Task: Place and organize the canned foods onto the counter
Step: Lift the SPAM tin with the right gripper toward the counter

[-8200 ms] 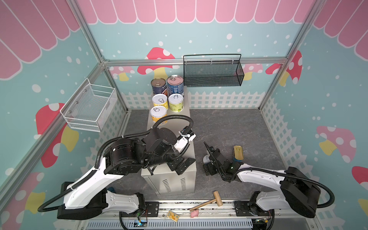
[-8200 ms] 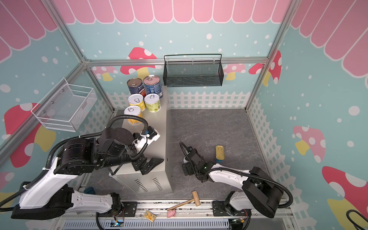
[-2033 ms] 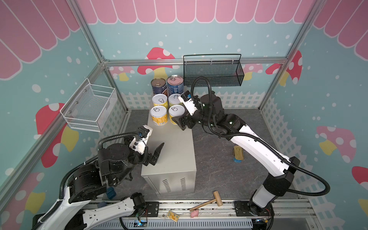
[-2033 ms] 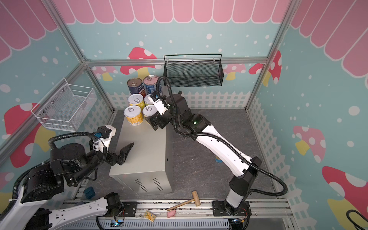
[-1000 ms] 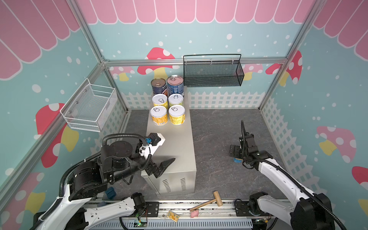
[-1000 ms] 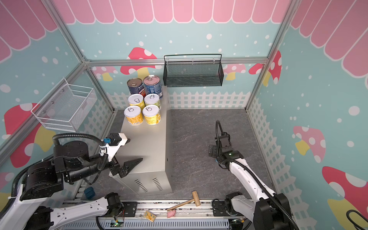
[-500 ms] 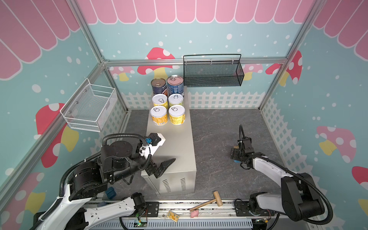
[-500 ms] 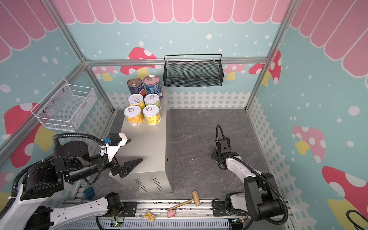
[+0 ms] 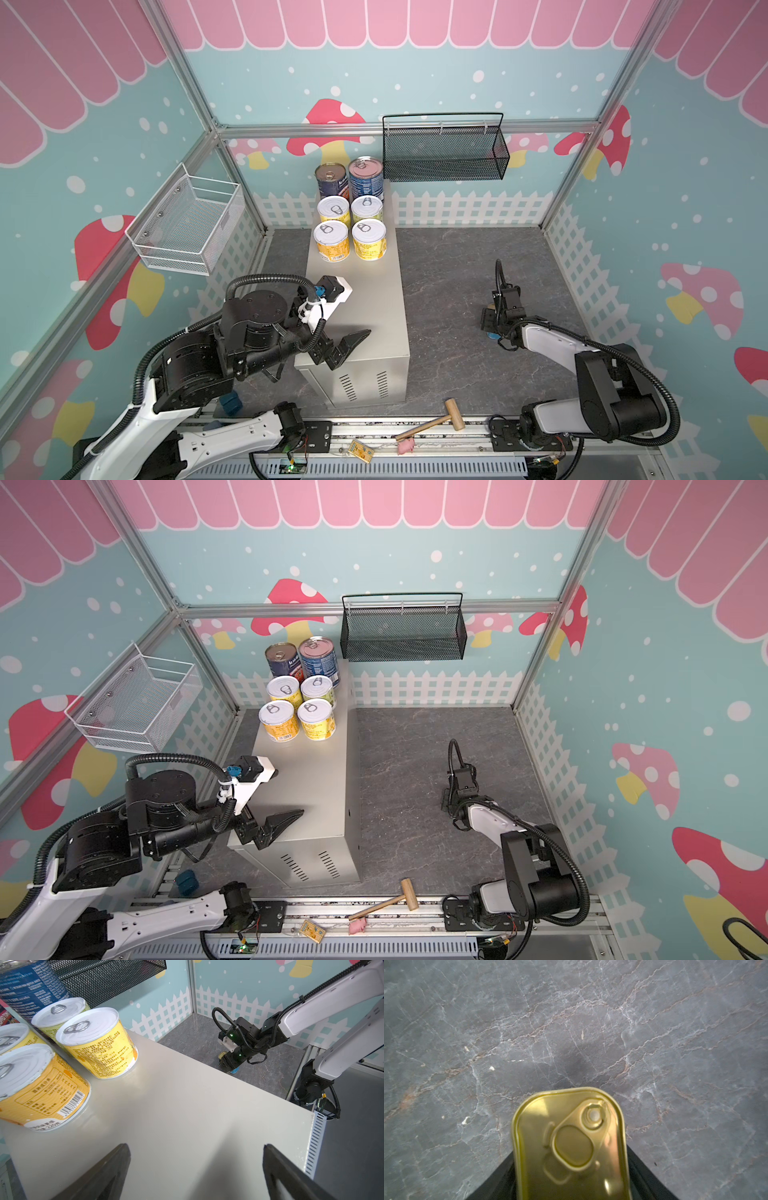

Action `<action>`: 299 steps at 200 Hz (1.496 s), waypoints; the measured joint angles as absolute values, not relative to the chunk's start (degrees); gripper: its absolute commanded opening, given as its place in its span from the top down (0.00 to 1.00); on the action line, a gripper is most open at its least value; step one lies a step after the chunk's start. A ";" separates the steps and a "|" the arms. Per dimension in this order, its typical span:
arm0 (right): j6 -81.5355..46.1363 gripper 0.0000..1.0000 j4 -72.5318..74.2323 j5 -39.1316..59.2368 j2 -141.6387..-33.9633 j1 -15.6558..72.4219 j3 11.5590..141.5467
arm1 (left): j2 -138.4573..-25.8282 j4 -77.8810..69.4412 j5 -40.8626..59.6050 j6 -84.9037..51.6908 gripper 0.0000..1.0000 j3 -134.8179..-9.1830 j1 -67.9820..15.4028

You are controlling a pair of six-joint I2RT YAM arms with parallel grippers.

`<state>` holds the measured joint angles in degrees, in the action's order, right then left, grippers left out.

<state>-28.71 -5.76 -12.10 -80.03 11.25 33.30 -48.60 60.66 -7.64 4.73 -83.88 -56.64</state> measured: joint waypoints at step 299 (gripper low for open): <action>-0.58 0.50 -26.85 42.13 -60.10 13.58 83.44 | -44.23 62.98 -21.80 5.43 0.01 -85.19 -56.64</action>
<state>-0.58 -26.85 42.13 -60.10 13.58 83.44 -44.23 62.98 -21.80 5.43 -85.19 -56.64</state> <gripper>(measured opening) 0.567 0.991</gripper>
